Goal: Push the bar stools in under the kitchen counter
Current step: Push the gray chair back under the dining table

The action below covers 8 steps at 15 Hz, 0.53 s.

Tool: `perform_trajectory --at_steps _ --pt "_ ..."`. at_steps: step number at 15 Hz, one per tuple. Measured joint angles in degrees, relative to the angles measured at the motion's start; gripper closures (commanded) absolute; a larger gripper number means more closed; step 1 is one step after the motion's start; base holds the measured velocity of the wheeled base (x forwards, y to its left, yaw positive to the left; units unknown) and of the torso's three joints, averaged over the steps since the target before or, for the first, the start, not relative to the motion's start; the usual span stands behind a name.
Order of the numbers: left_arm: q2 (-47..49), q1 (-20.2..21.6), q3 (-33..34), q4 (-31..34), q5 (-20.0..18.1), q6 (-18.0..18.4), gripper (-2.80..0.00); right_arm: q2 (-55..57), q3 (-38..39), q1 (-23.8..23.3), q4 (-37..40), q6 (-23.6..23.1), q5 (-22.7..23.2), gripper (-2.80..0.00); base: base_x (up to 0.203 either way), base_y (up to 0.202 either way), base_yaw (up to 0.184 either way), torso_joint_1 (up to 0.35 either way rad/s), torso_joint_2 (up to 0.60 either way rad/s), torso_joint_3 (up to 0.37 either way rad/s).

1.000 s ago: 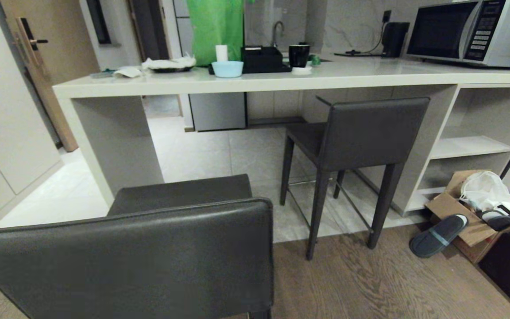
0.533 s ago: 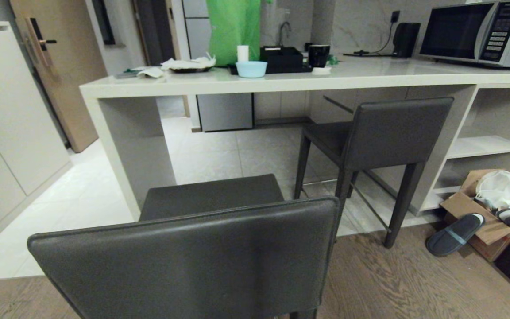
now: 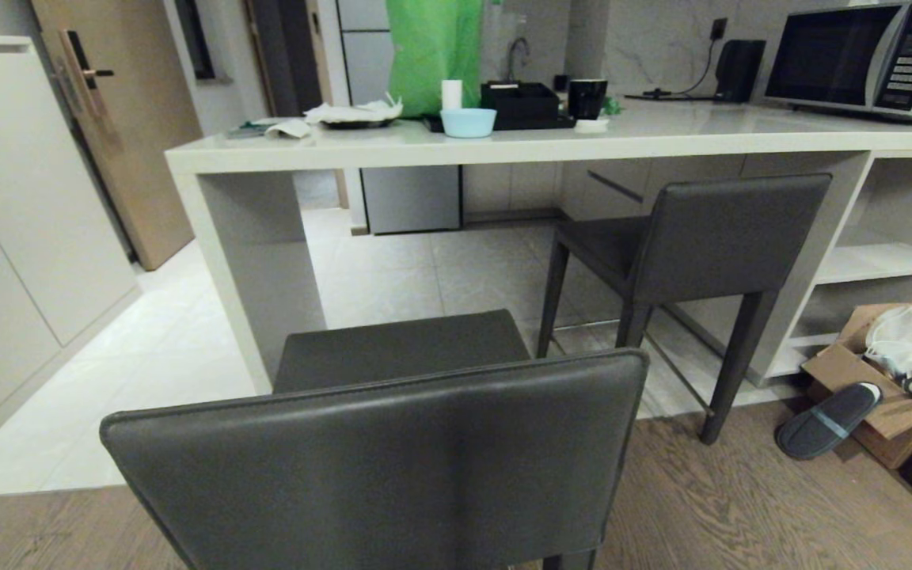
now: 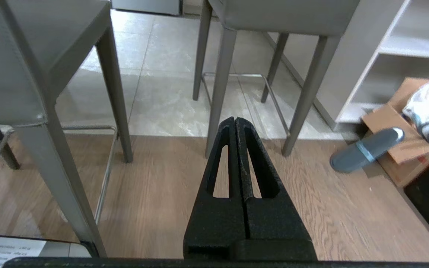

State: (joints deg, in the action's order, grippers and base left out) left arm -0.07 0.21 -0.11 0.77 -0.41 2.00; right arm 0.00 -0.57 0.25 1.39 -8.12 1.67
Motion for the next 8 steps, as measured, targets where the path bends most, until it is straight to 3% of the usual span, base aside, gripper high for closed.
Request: perform_trajectory --at_steps 4,6,8 --pt "2.8 0.0 -5.3 1.4 -1.7 -0.8 0.0 5.9 -8.0 0.0 3.0 4.8 2.0 0.0 0.0 0.0 0.0 0.0 0.0 0.0" --pt "8.6 0.1 -9.9 1.5 -2.6 -2.4 0.0 13.9 -11.6 0.0 0.4 7.3 5.3 0.0 0.0 0.0 0.0 0.0 0.0 0.0" --pt "14.8 1.3 -12.8 1.0 -3.0 -3.6 0.0 23.6 -13.1 0.1 -5.0 6.3 7.4 0.0 0.0 0.0 0.0 0.0 0.0 0.0"
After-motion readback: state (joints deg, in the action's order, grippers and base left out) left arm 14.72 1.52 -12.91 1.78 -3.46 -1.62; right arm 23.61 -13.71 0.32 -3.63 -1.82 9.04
